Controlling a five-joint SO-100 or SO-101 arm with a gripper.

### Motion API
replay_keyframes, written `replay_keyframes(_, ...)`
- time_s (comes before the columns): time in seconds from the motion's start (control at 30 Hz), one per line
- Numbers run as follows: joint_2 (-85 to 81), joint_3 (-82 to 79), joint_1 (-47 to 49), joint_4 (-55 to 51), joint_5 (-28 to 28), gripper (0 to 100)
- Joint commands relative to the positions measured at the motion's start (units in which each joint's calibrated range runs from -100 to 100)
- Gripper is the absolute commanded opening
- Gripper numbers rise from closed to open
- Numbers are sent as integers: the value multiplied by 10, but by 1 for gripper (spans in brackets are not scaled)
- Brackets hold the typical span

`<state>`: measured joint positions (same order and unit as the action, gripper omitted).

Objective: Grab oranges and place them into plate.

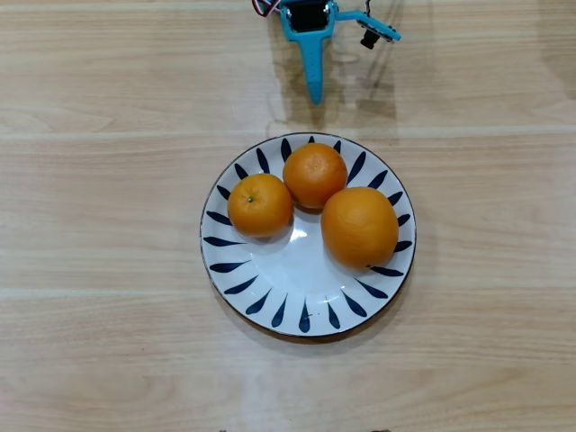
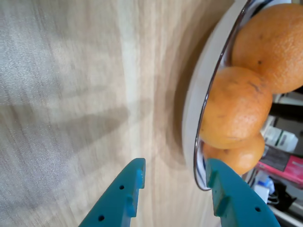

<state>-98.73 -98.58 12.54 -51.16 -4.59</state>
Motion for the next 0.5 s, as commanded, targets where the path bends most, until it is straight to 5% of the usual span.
replay_keyframes(0.0, -7, -3, 0, -3, 9, 15)
replay_keyframes(0.2, -7, -3, 3, -4, 10, 1)
replay_keyframes(0.47, -6, -7, 1, -9, 6, 2)
